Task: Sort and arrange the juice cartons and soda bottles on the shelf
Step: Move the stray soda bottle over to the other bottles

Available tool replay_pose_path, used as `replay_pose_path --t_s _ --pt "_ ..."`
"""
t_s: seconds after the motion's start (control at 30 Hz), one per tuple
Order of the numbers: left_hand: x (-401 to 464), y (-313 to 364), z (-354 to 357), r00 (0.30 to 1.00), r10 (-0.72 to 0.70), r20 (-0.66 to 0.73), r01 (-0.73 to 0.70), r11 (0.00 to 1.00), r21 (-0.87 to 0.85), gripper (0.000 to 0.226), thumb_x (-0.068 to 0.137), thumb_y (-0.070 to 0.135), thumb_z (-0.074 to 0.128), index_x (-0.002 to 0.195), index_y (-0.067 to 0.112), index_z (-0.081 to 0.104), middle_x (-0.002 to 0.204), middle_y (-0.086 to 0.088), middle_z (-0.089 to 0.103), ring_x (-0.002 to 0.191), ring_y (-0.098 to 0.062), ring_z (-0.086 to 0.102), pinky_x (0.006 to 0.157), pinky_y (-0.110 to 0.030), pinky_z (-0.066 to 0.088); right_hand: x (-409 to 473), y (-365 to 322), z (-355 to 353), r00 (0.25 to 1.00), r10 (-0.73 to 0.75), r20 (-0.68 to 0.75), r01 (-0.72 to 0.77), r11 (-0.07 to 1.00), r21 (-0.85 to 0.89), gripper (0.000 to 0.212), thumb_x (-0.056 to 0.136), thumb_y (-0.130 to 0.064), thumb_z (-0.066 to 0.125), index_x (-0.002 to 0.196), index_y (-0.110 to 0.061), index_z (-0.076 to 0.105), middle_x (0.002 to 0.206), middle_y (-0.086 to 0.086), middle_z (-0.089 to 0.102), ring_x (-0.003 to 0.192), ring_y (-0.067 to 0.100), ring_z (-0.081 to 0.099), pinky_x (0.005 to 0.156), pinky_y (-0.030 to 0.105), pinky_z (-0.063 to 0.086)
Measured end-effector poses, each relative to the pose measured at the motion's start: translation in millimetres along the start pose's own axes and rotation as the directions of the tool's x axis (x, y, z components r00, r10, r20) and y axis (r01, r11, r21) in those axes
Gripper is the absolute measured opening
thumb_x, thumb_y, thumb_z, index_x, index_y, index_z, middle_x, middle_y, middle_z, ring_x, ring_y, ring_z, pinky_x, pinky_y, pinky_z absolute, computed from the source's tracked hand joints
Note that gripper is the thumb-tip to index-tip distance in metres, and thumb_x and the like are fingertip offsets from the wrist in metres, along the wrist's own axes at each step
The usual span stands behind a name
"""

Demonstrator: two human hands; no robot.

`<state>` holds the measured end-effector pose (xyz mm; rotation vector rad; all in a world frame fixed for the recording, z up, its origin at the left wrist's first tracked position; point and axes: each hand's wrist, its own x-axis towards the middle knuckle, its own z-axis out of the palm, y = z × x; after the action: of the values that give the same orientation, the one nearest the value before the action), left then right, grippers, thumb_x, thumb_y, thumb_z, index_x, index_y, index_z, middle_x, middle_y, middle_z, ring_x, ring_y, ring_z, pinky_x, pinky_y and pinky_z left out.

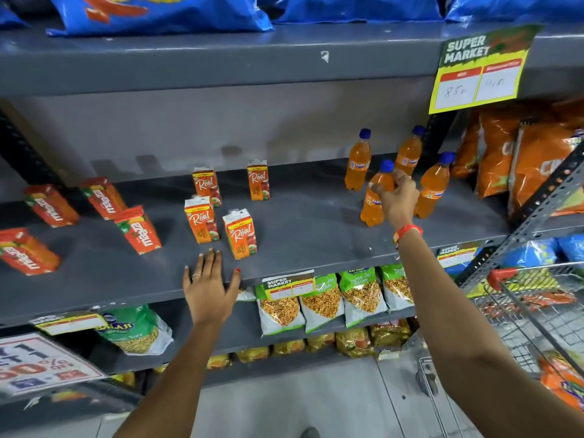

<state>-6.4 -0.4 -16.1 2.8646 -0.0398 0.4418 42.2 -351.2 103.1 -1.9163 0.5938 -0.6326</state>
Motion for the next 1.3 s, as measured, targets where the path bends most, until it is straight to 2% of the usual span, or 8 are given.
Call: replay_pose_path --t_s 0.43,0.7,0.73,0.83,0.93,1.03,1.13,1.3 --pt "-1.1 3.0 0.7 0.999 -0.017 -0.032 0.017 1.0 -0.007 0.068 0.083 0.052 0.025 0.128 0.007 0.048 0.135 -0.013 0.053 0.13 -0.03 0.042 0.109 -0.05 0.024 11.7 15.3 -8.5 0.993 -0.01 0.121 0.003 0.998 0.063 0.055 0.084 -0.015 0.065 0.134 -0.015 0.042 0.135 0.012 0.049 0.124 0.03 0.047 0.1 0.038 0.041" --pt "-1.8 2.2 -1.2 1.0 -0.019 -0.019 0.019 1.0 -0.003 0.069 0.083 0.053 0.024 0.13 0.008 0.046 0.137 -0.012 0.051 0.132 -0.028 0.04 0.111 -0.05 0.024 -40.0 17.9 -6.0 0.998 0.059 -0.017 -0.052 0.954 0.295 0.052 0.081 -0.009 0.064 0.128 -0.005 0.044 0.132 0.017 0.053 0.118 0.027 0.052 0.099 0.034 0.043" --pt "-1.7 2.4 -1.1 1.0 -0.018 -0.017 0.017 1.0 -0.004 0.069 0.083 0.054 0.024 0.131 0.008 0.046 0.137 -0.011 0.051 0.132 -0.028 0.04 0.111 -0.05 0.024 -53.8 15.4 0.0 0.999 0.046 -0.019 -0.037 0.946 0.321 0.048 0.081 -0.007 0.061 0.126 -0.003 0.045 0.132 0.016 0.053 0.118 0.026 0.052 0.099 0.03 0.042" --pt "-1.7 2.4 -1.5 1.0 -0.018 -0.015 0.018 1.0 -0.015 0.069 0.083 0.054 0.024 0.131 0.009 0.045 0.137 -0.011 0.051 0.132 -0.028 0.04 0.11 -0.05 0.025 -77.5 -1.7 37.8 0.943 -0.318 -0.1 0.333 0.897 0.29 0.048 0.076 -0.007 0.068 0.12 -0.011 0.051 0.123 0.004 0.054 0.115 0.015 0.049 0.101 0.013 0.034" --pt "-2.1 0.5 -1.2 1.0 -0.013 -0.006 0.013 1.0 -0.021 0.07 0.083 0.055 0.022 0.133 0.01 0.043 0.139 -0.01 0.049 0.133 -0.027 0.038 0.111 -0.049 0.024 -99.7 -12.8 81.6 0.867 -0.37 0.334 0.304 0.924 0.233 0.058 0.072 -0.011 0.075 0.124 -0.019 0.05 0.127 0.004 0.057 0.118 0.015 0.05 0.104 0.022 0.038" --pt "-2.1 -2.9 -1.5 1.0 0.0 0.008 0.0 1.0 -0.022 0.071 0.083 0.056 0.02 0.134 0.011 0.04 0.141 -0.009 0.046 0.135 -0.025 0.035 0.112 -0.048 0.021 -116.3 -12.3 122.3 0.613 -0.185 0.768 0.101 0.983 0.156 0.084 0.066 -0.013 0.081 0.135 -0.021 0.035 0.138 0.008 0.048 0.128 0.022 0.043 0.108 0.04 0.036" --pt "-1.9 -4.4 -1.6 1.0 0.011 0.024 -0.011 1.0 -0.016 0.071 0.084 0.056 0.02 0.136 0.012 0.038 0.143 -0.008 0.045 0.136 -0.025 0.034 0.113 -0.047 0.02 -125.4 -17.2 150.2 0.555 -0.129 0.822 0.022 0.99 0.141 0.084 0.068 -0.007 0.079 0.137 -0.014 0.031 0.14 0.013 0.046 0.129 0.026 0.043 0.109 0.044 0.036" --pt "-1.8 -7.0 0.2 0.999 0.012 0.039 -0.011 1.0 -0.025 0.064 0.087 0.052 0.028 0.137 0.013 0.036 0.145 -0.006 0.041 0.138 -0.023 0.03 0.114 -0.045 0.017 -133.1 -20.7 166.8 0.701 -0.136 0.7 -0.052 0.969 0.24 0.056 0.066 -0.001 0.079 0.115 -0.005 0.053 0.113 0.016 0.064 0.106 0.029 0.062 0.084 0.027 0.05"
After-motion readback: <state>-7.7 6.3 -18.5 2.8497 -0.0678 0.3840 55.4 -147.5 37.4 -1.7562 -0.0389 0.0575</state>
